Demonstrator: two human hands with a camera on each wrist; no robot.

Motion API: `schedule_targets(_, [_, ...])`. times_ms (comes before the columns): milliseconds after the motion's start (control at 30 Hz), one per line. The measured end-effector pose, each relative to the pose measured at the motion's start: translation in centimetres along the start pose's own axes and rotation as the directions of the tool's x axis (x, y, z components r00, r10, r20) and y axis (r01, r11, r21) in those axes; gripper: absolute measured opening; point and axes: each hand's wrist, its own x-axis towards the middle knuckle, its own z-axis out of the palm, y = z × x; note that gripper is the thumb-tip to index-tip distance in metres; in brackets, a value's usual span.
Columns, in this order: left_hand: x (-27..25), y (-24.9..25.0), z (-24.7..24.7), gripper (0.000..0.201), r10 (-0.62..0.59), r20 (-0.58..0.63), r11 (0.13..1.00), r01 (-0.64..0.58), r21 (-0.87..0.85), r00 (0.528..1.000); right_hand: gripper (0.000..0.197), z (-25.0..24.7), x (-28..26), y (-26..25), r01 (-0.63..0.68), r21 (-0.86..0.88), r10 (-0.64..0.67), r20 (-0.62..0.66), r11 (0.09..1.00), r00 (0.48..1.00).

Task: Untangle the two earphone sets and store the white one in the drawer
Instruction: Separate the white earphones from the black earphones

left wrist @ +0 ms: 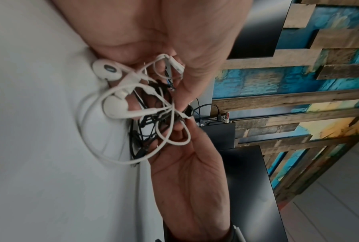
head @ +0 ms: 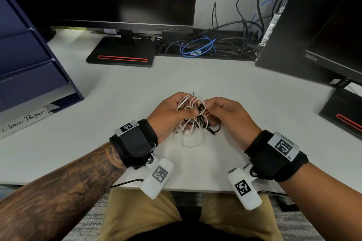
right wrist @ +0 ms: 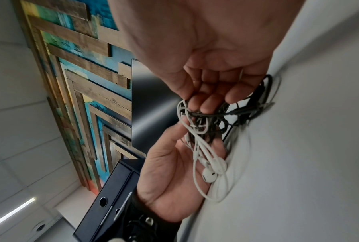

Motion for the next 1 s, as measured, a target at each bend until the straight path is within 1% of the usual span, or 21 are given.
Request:
schedule_targets(200, [-0.07,0.21,0.08,0.023,-0.025,0.022,0.999,0.026,-0.041,0.999,0.021,0.39,-0.29,-0.51,0.051,0.011,-0.050,-0.038,0.999,0.998])
schedule_targets(267, [-0.10,0.36,0.10,0.023,-0.035,0.035,0.997,0.038,-0.066,0.999,0.024,0.42,-0.33,-0.56,0.066,0.013,-0.065,-0.050,0.998,0.997])
schedule_targets(333, [-0.12,0.35,0.16,0.026,-0.033,0.044,0.998,0.036,-0.053,0.998,0.029,0.46,-0.35,-0.51,0.069,0.003,-0.069,-0.059,0.998,0.996])
schedule_targets(433, [0.00,0.11,0.23,0.021,-0.019,-0.005,1.000,0.019,-0.012,1.000,0.031,0.60,-0.40,-0.47,0.055,-0.012,-0.056,-0.038,0.998,0.998])
schedule_targets(500, [0.11,-0.02,0.22,0.015,-0.018,-0.049,1.000,0.018,-0.008,0.999,0.031,0.61,-0.41,-0.46,0.046,-0.010,-0.046,-0.011,0.999,0.999])
schedule_targets(567, [0.13,0.05,0.16,0.012,-0.030,-0.065,0.999,0.029,-0.017,0.997,0.032,0.59,-0.41,-0.45,0.053,-0.002,-0.053,0.006,0.999,0.999])
schedule_targets(667, [-0.04,0.35,0.18,0.016,-0.051,-0.020,0.999,0.050,-0.020,0.999,0.028,0.49,-0.43,-0.49,0.055,0.011,-0.055,0.004,0.998,0.998])
schedule_targets(733, [-0.18,0.40,0.22,0.026,-0.043,0.002,0.998,0.043,0.037,0.999,0.028,0.36,-0.46,-0.50,0.053,-0.006,-0.053,0.008,0.999,0.999])
schedule_targets(800, [-0.28,0.34,0.25,0.034,-0.043,-0.006,0.997,0.043,0.064,0.999,0.029,0.30,-0.49,-0.49,0.050,-0.020,-0.049,0.012,0.999,0.999])
schedule_targets(867, [-0.27,0.23,0.21,0.042,-0.056,-0.026,0.997,0.058,0.056,0.998,0.030,0.29,-0.45,-0.47,0.041,-0.023,-0.041,0.015,0.999,0.999])
schedule_targets(933, [-0.28,0.23,0.20,0.042,-0.065,-0.040,0.997,0.066,0.047,0.997,0.033,0.29,-0.35,-0.42,0.033,-0.023,-0.033,0.015,0.999,0.999])
schedule_targets(1000, [-0.30,0.19,0.14,0.034,-0.055,-0.034,0.996,0.057,0.062,0.998,0.036,0.29,-0.26,-0.41,0.026,-0.021,-0.026,0.016,0.999,1.000])
